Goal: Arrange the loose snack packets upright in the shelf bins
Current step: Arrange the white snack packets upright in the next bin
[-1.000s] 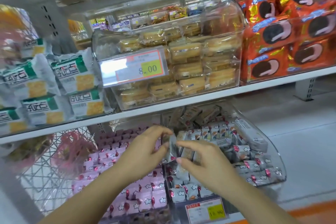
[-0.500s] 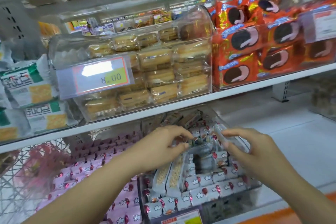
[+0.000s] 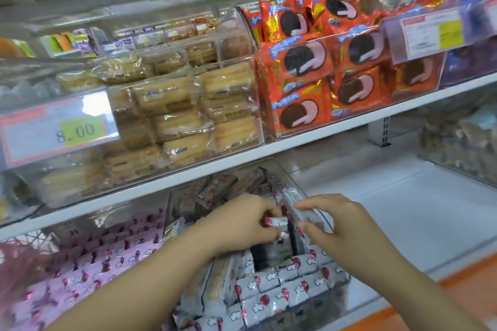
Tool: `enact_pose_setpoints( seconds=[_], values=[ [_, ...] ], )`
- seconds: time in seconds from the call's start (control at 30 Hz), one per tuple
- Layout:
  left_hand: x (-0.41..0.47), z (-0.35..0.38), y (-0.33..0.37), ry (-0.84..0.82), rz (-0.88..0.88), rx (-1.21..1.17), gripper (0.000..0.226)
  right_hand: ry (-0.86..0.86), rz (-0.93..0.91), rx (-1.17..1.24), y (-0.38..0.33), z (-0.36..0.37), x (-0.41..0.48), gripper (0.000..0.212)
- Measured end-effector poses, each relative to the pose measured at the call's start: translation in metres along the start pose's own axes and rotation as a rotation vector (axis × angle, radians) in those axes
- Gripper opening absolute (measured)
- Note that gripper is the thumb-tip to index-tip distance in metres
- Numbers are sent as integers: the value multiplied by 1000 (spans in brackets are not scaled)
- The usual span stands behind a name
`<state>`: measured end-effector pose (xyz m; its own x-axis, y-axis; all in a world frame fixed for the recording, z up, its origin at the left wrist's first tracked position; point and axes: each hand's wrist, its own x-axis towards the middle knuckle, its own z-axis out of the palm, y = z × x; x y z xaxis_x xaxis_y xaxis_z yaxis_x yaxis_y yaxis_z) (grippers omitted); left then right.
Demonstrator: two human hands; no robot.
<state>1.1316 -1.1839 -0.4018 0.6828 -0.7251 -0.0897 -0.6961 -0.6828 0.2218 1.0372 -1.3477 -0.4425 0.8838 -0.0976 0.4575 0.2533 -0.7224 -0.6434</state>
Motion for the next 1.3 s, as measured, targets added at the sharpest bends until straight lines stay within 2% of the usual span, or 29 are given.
enact_pose_setpoints(
  seconds=[0.23,0.4,0.47,0.53,0.63,0.73,0.87,0.97,1.07,1.17,1.3],
  values=[
    [-34,-22,-22,215,-126,-390,25,-75,32,145,-7,7,1,55],
    [-51,-25,-12,309,-117,-662,22,-27,-16,244,-15,9,-1,39],
    [-54,-27,-9,293,-107,-701,19,10,-25,323,-18,6,-3,34],
    [-52,-27,-10,269,-92,-686,26,31,-38,364,-21,2,-5,35],
    [-43,-22,-14,240,-63,-629,35,110,-59,323,-17,-7,-6,38],
    [-32,-19,-10,65,-36,-411,31,241,-22,319,0,-18,-5,37],
    [-13,-17,3,-382,-34,-154,69,331,57,326,23,-25,-9,31],
    [9,-12,14,-628,-38,97,84,308,85,312,31,-26,-13,40],
    [31,-8,17,-795,-46,222,95,301,94,284,36,-27,-15,32],
    [43,-4,20,-941,-34,302,123,291,117,280,42,-28,-16,33],
    [54,4,21,-1029,-3,422,138,289,131,301,46,-27,-13,30]
  ],
)
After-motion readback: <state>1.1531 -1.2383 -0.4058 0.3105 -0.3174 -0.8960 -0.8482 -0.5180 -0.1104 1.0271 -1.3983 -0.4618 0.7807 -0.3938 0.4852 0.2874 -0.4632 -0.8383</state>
